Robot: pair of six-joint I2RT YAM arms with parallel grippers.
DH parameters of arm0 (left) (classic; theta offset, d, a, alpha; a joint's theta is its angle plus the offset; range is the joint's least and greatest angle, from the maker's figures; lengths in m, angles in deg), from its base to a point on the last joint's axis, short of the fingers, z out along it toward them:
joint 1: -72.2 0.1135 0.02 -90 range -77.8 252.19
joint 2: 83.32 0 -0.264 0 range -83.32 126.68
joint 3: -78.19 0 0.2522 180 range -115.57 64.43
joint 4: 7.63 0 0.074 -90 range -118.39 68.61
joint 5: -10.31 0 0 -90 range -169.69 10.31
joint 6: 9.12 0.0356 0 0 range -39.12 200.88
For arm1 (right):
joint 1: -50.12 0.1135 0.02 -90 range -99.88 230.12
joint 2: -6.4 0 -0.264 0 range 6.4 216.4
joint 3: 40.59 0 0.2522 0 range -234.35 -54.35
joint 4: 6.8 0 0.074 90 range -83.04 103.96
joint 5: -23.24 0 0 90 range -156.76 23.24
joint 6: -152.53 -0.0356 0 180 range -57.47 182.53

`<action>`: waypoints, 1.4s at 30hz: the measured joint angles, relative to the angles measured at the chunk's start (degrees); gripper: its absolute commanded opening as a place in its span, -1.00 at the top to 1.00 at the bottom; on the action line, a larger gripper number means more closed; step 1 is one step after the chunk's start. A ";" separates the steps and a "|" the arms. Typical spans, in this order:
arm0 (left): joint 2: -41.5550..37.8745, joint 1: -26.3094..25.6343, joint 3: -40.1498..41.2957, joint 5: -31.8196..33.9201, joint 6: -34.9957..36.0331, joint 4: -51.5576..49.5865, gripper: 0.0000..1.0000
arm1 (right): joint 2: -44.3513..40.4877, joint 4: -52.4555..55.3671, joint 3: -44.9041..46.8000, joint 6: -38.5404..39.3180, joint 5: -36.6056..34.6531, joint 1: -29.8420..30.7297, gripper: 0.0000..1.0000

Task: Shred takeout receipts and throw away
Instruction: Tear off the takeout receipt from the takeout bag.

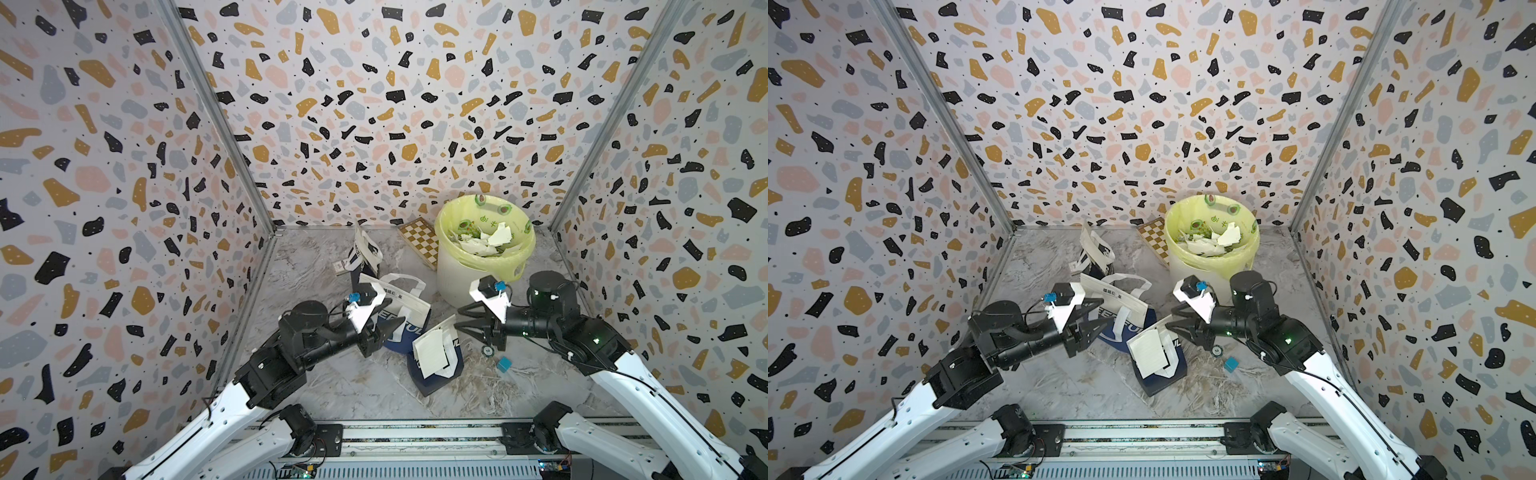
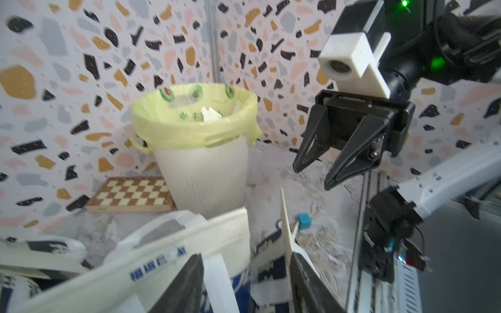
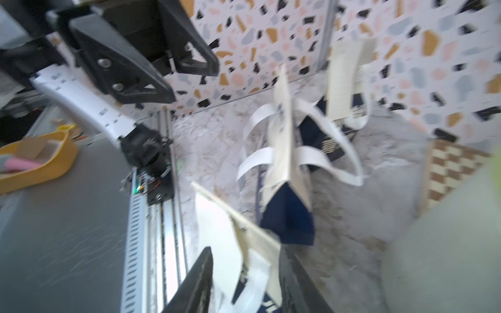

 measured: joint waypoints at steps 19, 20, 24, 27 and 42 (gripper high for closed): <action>7.23 -0.02 10.10 -11.67 -1.29 5.68 0.11 | -0.20 -11.39 11.76 0.28 -6.08 4.61 0.07; 8.13 -0.02 10.10 -12.02 -0.96 6.10 0.15 | 0.09 -12.17 11.76 0.15 -6.08 4.61 0.07; 11.67 -0.02 9.88 -13.88 0.44 7.76 0.31 | 2.38 -14.60 11.72 -0.04 -3.96 4.61 0.08; 13.14 -0.02 9.88 -14.69 1.14 8.46 0.43 | 4.17 -15.13 11.72 0.11 -1.77 4.61 0.10; 12.44 -0.33 10.14 -14.40 0.48 12.83 0.62 | 6.78 -18.64 12.44 -1.14 5.35 4.61 0.85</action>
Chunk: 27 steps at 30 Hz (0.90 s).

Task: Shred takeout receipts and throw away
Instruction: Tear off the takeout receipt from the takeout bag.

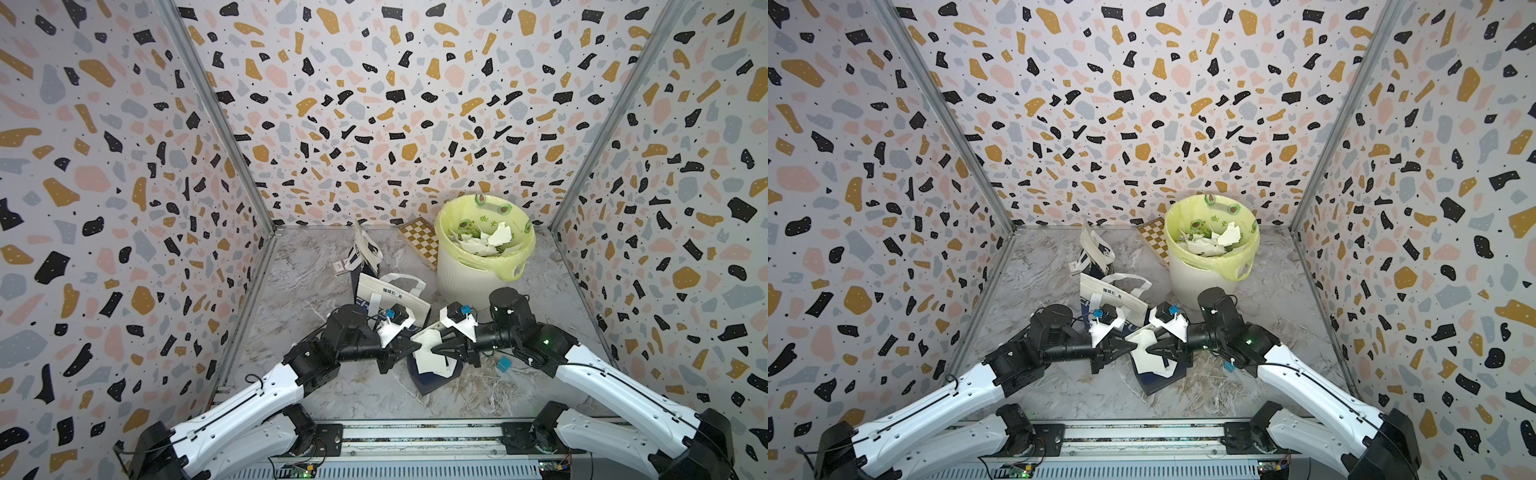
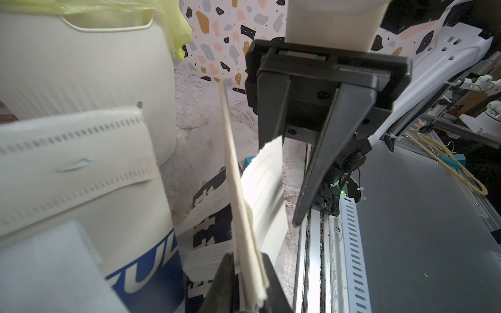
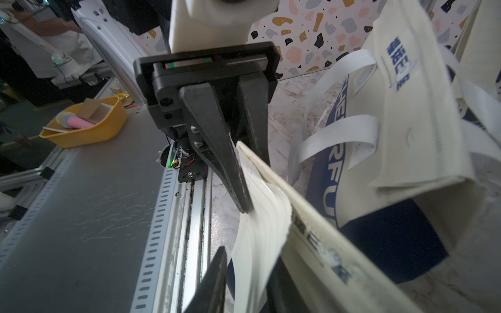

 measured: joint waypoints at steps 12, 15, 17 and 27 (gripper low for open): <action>-10.86 -0.09 4.83 3.19 0.37 -3.30 0.13 | 0.22 0.90 -0.15 -0.81 1.36 -0.98 1.00; -9.22 -0.09 5.11 3.67 0.94 -3.13 0.14 | 0.48 3.08 -1.40 -0.81 3.06 -1.73 1.00; -7.17 -0.09 5.14 3.72 1.05 -2.80 0.13 | 0.72 4.35 -2.29 -0.94 4.17 -1.97 1.00; -1.14 -0.37 6.40 2.82 -0.94 7.17 0.13 | 2.12 6.93 -3.78 -1.90 8.20 -2.05 1.00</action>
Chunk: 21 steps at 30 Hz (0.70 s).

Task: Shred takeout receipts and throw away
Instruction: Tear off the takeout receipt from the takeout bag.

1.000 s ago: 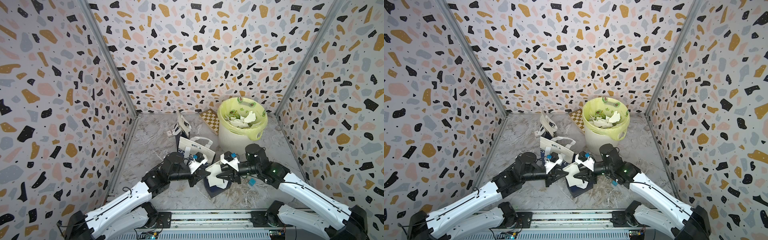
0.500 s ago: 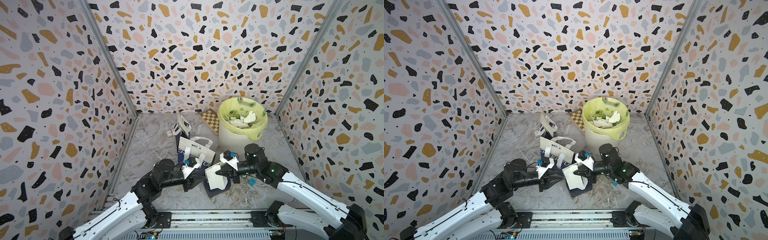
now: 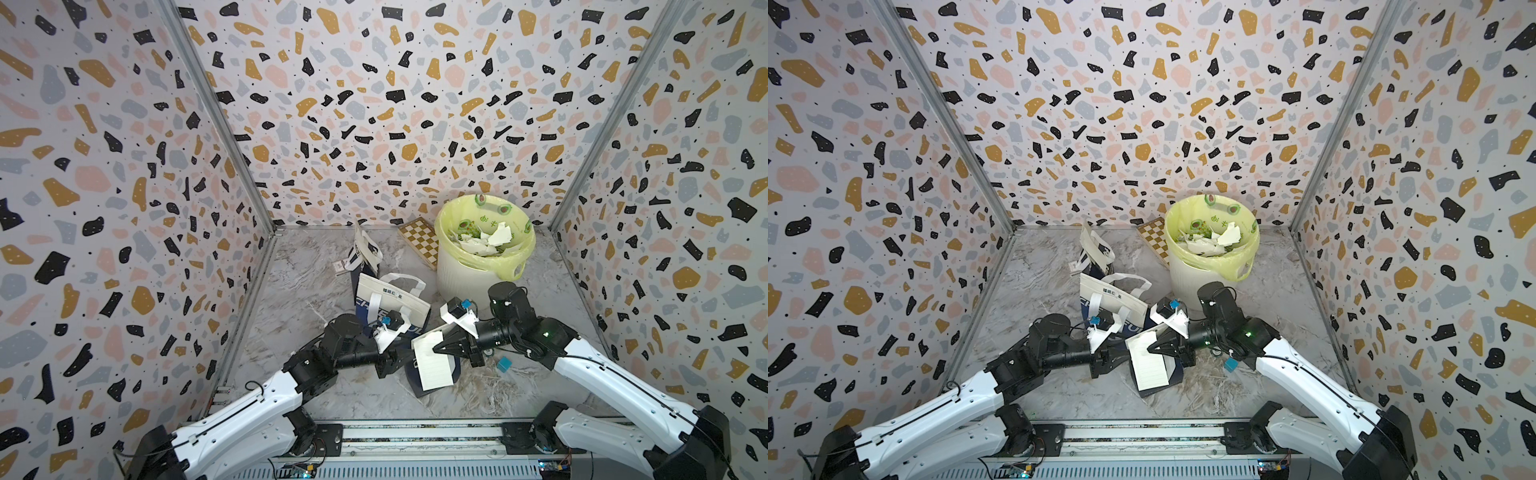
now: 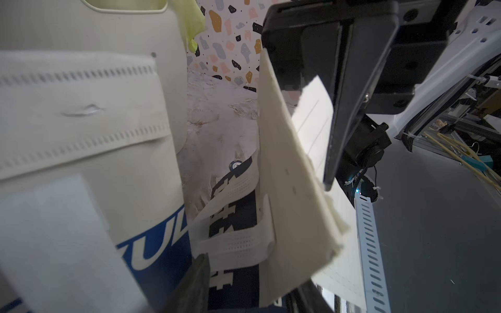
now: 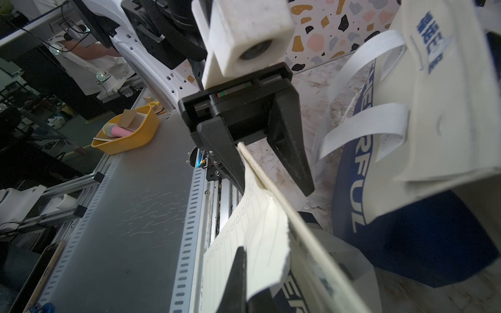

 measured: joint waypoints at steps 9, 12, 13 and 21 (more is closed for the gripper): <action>3.32 -1.55 0.04 -0.50 -1.25 5.86 0.58 | 0.35 0.28 -0.20 -0.02 0.92 0.02 1.00; 4.59 -2.34 0.04 -0.50 -1.79 7.67 0.93 | 0.70 0.59 -0.74 -0.13 0.87 0.02 1.00; 4.90 -2.62 0.04 -0.46 -2.19 8.13 1.00 | 0.74 0.68 -0.92 -0.17 0.85 0.02 1.00; 5.51 -5.44 0.00 4.44 -3.02 9.44 1.00 | 0.44 5.95 -4.17 -0.72 -0.94 1.09 1.00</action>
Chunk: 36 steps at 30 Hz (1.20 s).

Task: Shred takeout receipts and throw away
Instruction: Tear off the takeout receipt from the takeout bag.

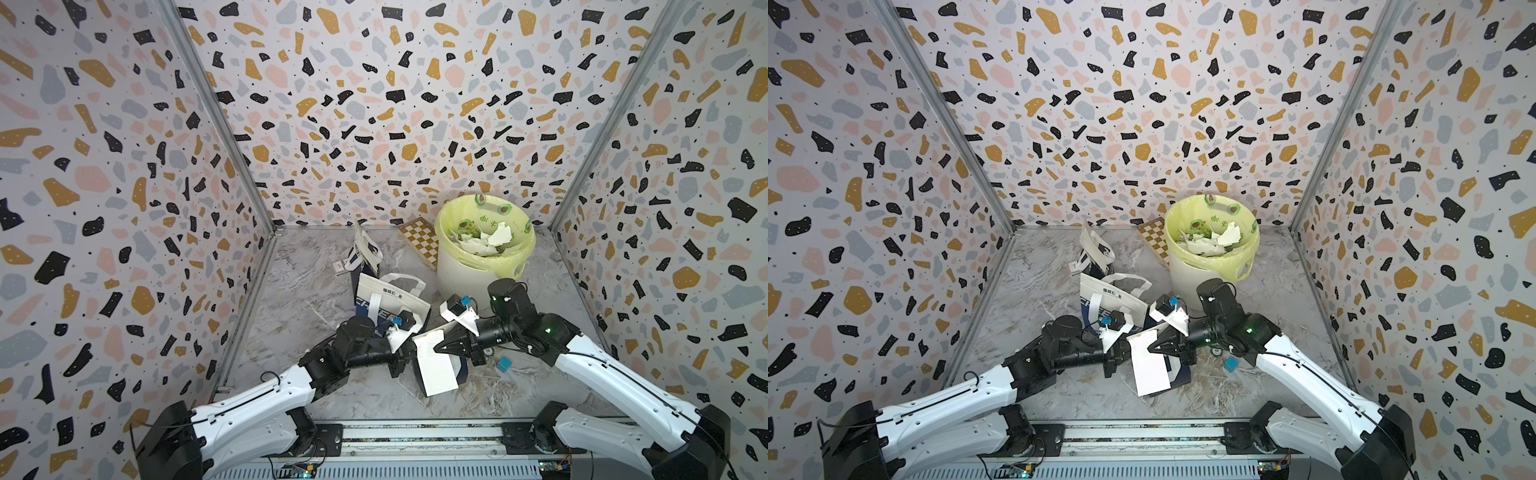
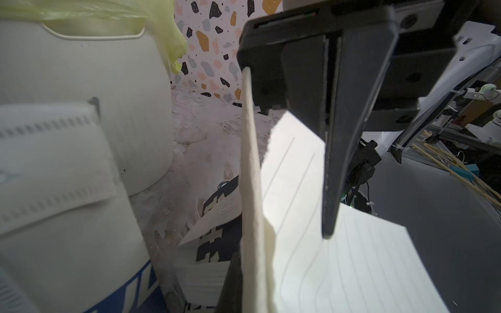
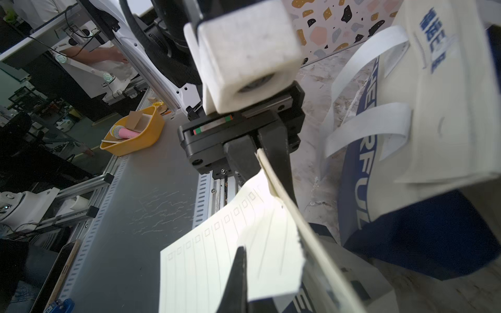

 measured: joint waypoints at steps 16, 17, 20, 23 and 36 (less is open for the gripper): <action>2.75 -1.95 -6.32 8.76 0.02 -9.75 1.00 | -2.36 4.96 -7.91 -0.22 -2.97 5.05 1.00; 2.40 -1.95 -6.29 8.85 0.09 -10.01 1.00 | -2.99 5.27 -7.91 -0.11 -2.67 3.80 1.00; 0.92 -1.97 -6.29 8.79 0.17 -11.67 1.00 | -5.29 5.86 -7.91 0.00 -3.17 -2.99 1.00; -0.42 -1.97 -6.27 8.33 0.22 -13.29 1.00 | -7.61 5.55 -7.89 -0.55 -6.05 -7.48 1.00; -7.17 -1.97 -6.25 7.76 2.58 -19.45 -0.39 | -12.37 -4.11 -6.36 -9.01 -23.54 -9.62 1.00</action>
